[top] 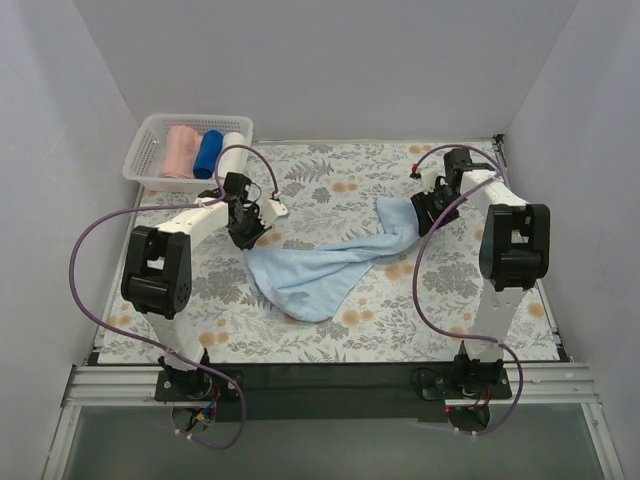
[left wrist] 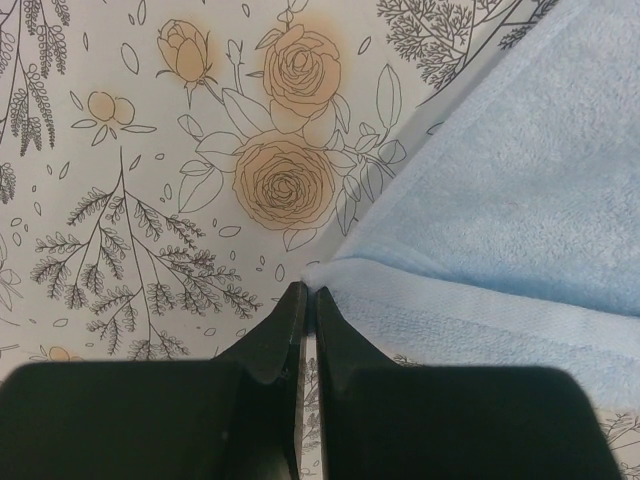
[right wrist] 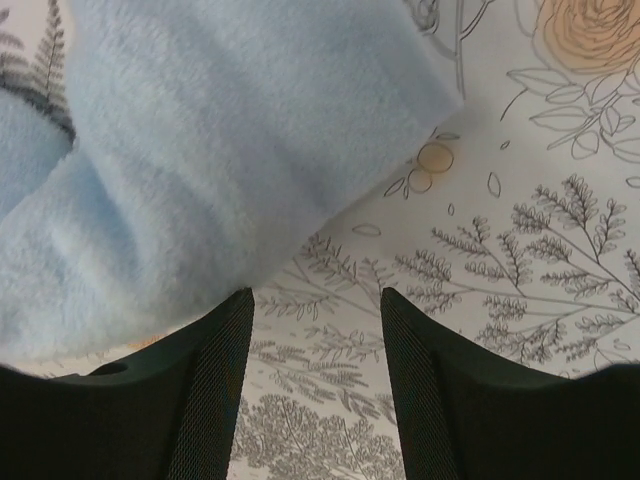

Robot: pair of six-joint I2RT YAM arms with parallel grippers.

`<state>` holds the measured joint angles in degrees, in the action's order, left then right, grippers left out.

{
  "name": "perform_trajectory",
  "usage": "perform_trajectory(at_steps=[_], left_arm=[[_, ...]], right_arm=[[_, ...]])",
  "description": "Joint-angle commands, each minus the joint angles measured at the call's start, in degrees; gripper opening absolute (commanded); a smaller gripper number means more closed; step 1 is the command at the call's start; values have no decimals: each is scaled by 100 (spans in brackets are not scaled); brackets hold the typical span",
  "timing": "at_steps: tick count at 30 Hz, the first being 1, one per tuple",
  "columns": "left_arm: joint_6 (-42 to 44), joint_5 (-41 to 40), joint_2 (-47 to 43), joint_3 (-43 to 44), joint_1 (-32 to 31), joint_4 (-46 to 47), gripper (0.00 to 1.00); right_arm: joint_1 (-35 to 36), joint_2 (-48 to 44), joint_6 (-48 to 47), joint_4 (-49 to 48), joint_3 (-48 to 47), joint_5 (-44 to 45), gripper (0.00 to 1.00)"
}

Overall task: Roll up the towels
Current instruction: Flatten the towel

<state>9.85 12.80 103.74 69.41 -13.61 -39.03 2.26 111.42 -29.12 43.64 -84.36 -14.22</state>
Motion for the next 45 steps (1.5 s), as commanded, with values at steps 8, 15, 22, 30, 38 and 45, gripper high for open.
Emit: perform_trajectory(at_steps=[8, 15, 22, 30, 38, 45], left_arm=[[105, 3, -109, 161, 86, -70, 0], [96, 4, -56, 266, 121, -105, 0], [123, 21, -144, 275, 174, -123, 0], [105, 223, -460, -76, 209, 79, 0], [96, 267, -496, -33, 236, 193, 0], [123, 241, -390, 108, 429, 264, 0]], right_arm=[[-24, 1003, 1294, -470, -1345, -80, 49], [-15, 1532, 1453, -409, -1400, -493, 33], [-461, 524, 1366, 65, -523, -1126, 1], [-1325, -2192, 1252, 978, 1096, -1593, 1], [-1395, -2082, 2471, 1121, 406, -1997, 1], [-1571, 54, 3562, 445, -2101, -1866, 1]])
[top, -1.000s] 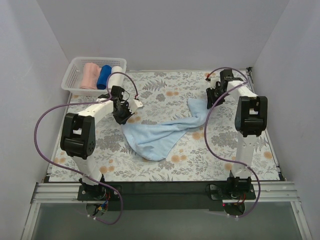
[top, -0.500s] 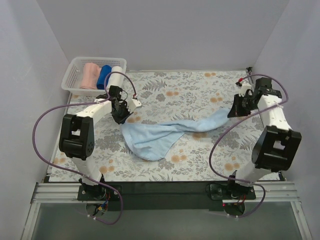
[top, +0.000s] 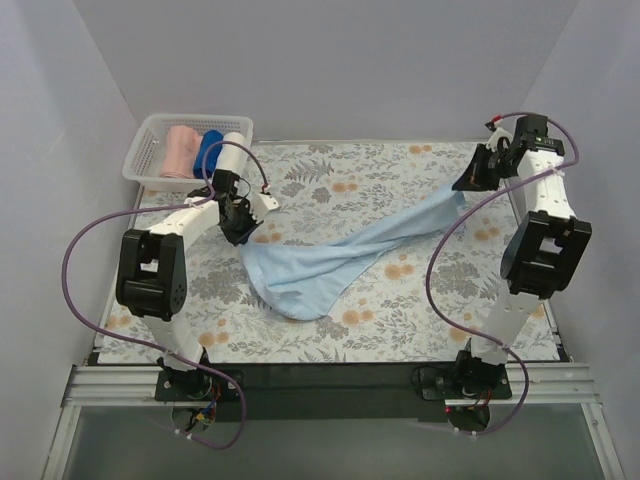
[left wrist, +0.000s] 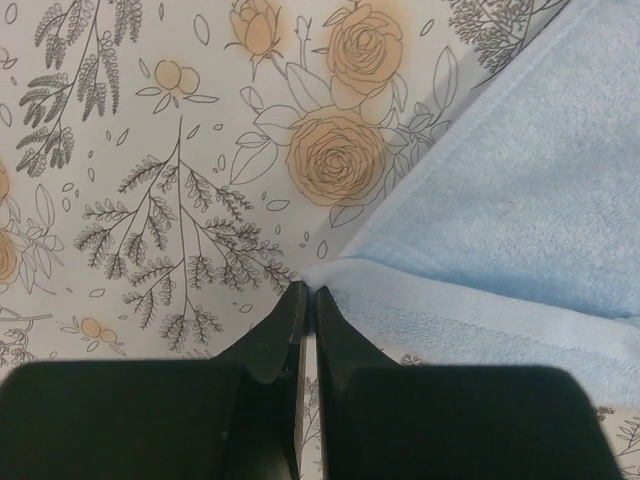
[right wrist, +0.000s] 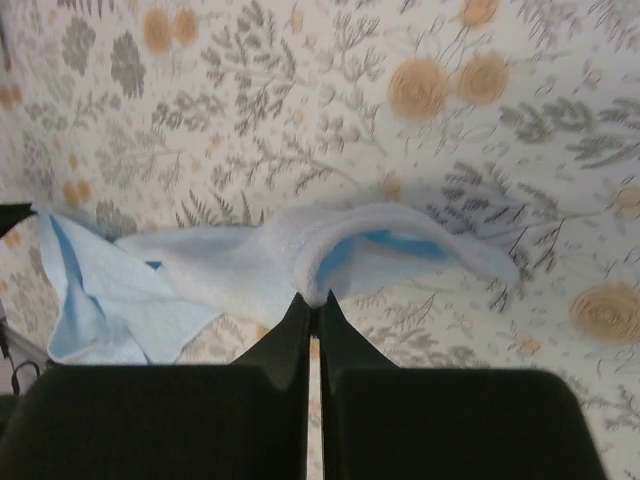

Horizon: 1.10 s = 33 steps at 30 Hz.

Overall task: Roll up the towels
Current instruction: Flatten the towel

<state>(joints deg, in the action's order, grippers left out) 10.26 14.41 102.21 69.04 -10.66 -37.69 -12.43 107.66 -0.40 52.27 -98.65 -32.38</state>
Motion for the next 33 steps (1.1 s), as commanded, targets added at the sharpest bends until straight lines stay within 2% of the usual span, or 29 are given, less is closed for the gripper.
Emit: perform_trajectory(at_steps=[1, 6, 10, 14, 15, 16, 19, 22, 28, 33], left_arm=[[99, 79, -228, 171, 151, 131, 0], [81, 167, -114, 251, 204, 122, 0], [2, 246, -26, 321, 195, 104, 0], [-24, 237, 0, 347, 195, 69, 0], [-24, 220, -8, 347, 195, 69, 0], [-33, 220, -9, 347, 195, 69, 0], [-59, 246, 9, 347, 195, 78, 0], [-86, 281, 44, 374, 195, 78, 0], [-121, 290, 97, 462, 195, 34, 0], [-103, 264, 97, 462, 195, -1, 0]], right_arm=[[-102, 571, 717, -463, -769, 21, 1], [-102, 1379, 507, -780, -892, -285, 1], [-102, 1925, 393, -771, -1314, -313, 23], [-111, 2049, 226, -885, -1622, 47, 24], [-102, 2040, 173, -903, -1657, 161, 32], [-111, 2014, 120, -903, -1623, 240, 44], [-111, 1777, -380, -894, -1219, 609, 45], [-102, 1513, -724, -991, -780, 996, 42], [-111, 1732, -654, -1087, -822, 1401, 38], [-102, 1996, -601, -1105, -831, 1279, 38]])
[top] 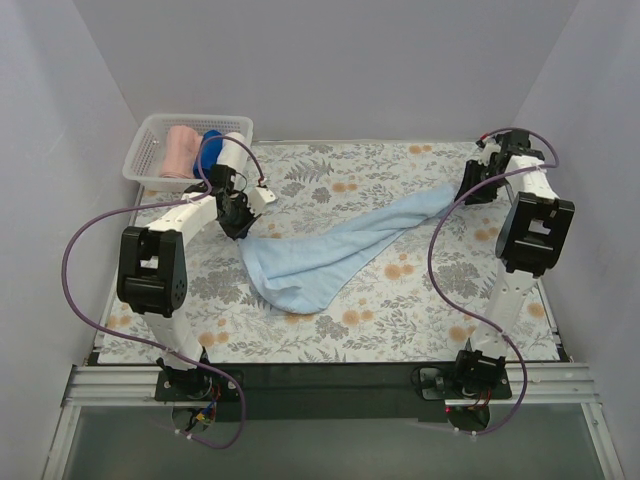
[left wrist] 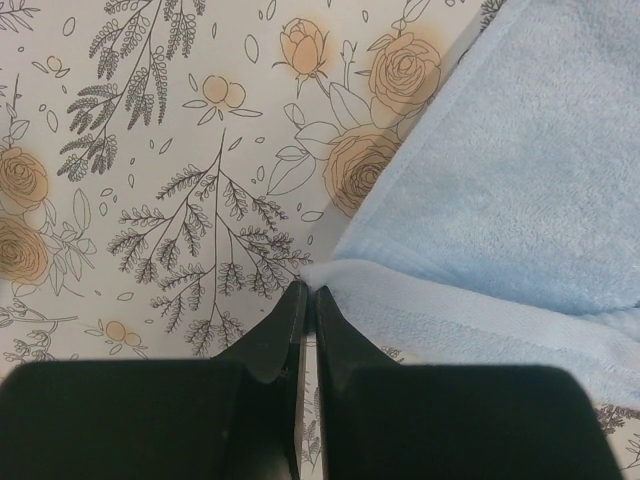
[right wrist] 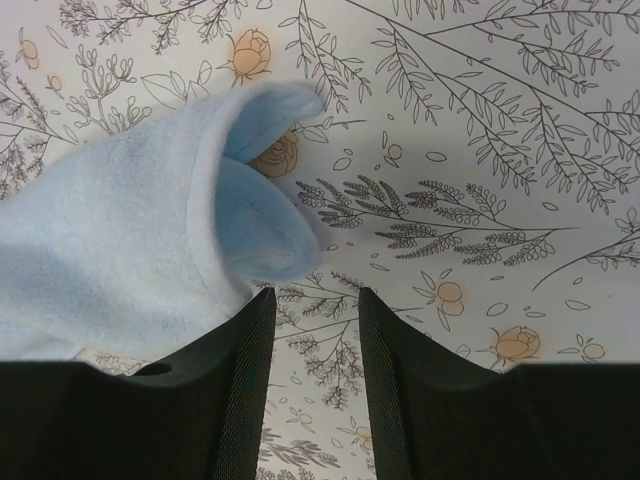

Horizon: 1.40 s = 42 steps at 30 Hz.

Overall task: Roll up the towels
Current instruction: Flatten the towel

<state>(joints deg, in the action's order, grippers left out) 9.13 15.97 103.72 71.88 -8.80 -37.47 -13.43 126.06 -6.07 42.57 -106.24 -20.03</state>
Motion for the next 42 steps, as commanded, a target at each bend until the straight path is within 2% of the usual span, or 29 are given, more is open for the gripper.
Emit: perform_trajectory(at_steps=[1, 9, 14, 15, 17, 18, 22, 29, 34, 38, 42], left_arm=[[10, 117, -63, 178, 10, -23, 0], [-16, 117, -36, 195, 10, -32, 0], [-16, 73, -27, 204, 10, -58, 0], [-16, 56, -27, 213, 10, -50, 0], [-16, 64, -10, 230, 10, -50, 0], [-42, 64, -1, 265, 10, -50, 0], [-69, 64, 43, 344, 18, -67, 0], [-121, 126, 17, 310, 80, 38, 0], [-139, 223, -133, 222, 80, 82, 0], [-122, 319, -483, 186, 106, 100, 0], [-148, 425, -914, 387, 203, 144, 0]], right_arm=[[-2, 182, -26, -143, -64, 0, 38], [16, 516, 193, -161, -108, -430, 36], [16, 622, 290, -117, -91, -984, 29], [16, 604, 281, -108, -73, -1089, 26], [7, 534, 238, -82, -38, -1126, 5], [-10, 499, 211, -56, -29, -1117, 1], [-220, 78, 27, 102, 120, -1266, 1], [-889, -1572, -307, 480, 849, -1776, 1], [-1214, -2295, -720, 893, 1236, -2145, 1], [-1381, -2813, -791, 1078, 1255, -2382, 1], [-1504, -3061, -660, 1149, 835, -2575, 1]])
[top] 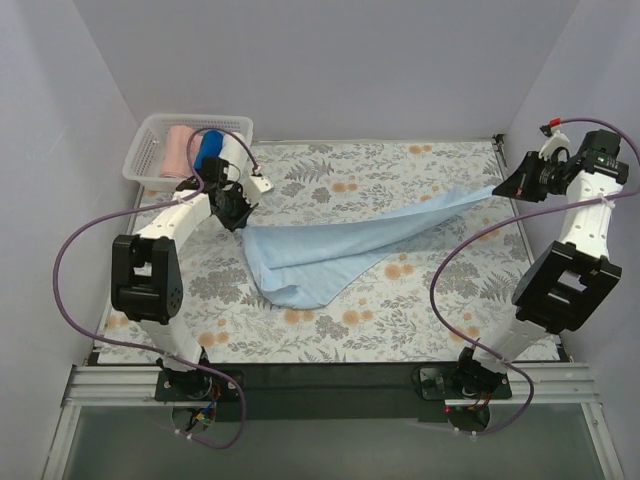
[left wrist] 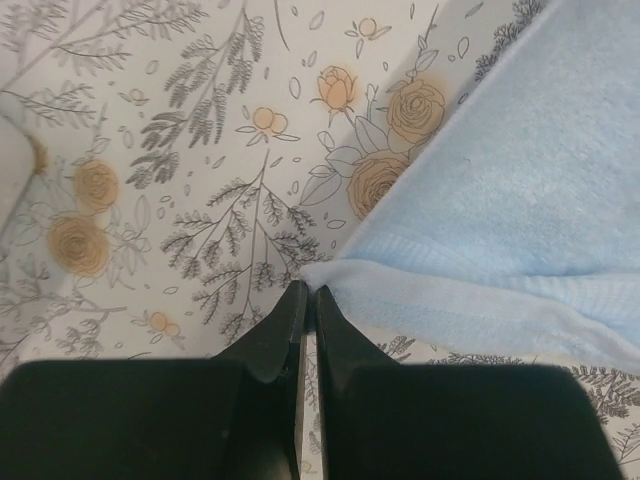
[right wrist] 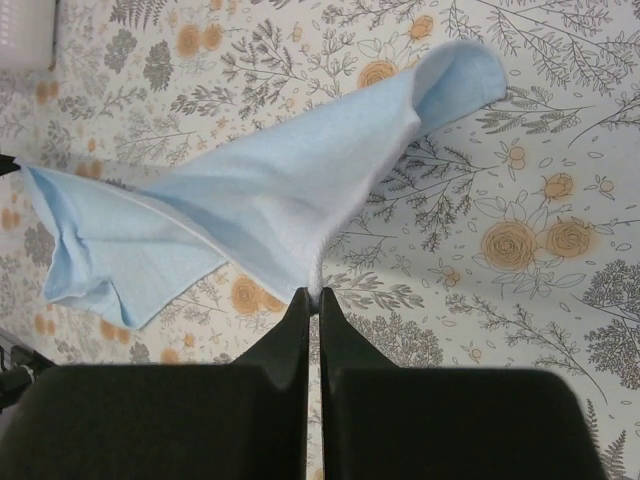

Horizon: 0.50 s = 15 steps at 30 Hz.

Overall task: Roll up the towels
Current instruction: Flatten the towel

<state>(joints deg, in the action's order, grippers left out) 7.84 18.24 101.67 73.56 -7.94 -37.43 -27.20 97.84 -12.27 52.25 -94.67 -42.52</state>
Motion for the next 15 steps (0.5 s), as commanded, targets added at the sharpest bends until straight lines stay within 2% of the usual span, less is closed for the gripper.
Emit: perform_trajectory(at_steps=[1, 8, 15], left_arm=[[-45, 224, -797, 299, 187, 174, 0], [25, 469, -1543, 853, 267, 78, 0], [148, 637, -2844, 511, 285, -1, 0]], right_arm=[[-136, -257, 5, 180, -437, -362, 1], [-171, -239, 506, 215, -1632, -546, 1], [-592, -1196, 401, 207, -1599, -494, 1]])
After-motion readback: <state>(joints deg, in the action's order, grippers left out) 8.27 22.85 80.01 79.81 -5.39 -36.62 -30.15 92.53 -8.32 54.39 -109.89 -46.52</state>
